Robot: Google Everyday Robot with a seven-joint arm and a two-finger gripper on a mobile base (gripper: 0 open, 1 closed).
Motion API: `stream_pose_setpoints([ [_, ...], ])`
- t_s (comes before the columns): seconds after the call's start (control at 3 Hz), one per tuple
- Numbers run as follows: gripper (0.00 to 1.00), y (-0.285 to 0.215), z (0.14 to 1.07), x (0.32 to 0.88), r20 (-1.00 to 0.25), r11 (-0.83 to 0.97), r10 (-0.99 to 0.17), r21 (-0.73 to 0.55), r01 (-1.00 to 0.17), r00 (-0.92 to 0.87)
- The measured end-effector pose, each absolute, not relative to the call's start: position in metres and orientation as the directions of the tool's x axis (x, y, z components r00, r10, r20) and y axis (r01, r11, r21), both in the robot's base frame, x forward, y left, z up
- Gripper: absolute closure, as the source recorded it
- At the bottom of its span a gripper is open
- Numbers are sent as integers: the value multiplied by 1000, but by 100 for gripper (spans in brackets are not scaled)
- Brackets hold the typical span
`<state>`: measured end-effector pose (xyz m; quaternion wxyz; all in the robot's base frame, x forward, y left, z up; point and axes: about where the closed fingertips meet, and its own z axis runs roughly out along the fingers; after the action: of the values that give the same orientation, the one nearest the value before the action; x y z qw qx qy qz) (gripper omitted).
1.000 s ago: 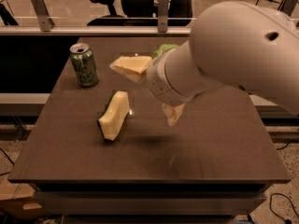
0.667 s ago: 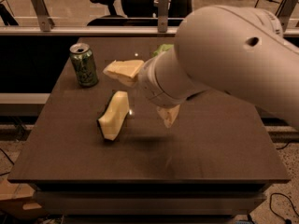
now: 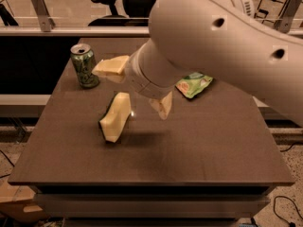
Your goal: Pick sponge
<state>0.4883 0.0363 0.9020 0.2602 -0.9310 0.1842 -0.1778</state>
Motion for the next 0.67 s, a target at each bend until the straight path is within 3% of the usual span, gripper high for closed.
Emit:
stream_pose_setpoints([
  [0.67,0,51,889,490,184,-845,-344,-488,-219,921],
])
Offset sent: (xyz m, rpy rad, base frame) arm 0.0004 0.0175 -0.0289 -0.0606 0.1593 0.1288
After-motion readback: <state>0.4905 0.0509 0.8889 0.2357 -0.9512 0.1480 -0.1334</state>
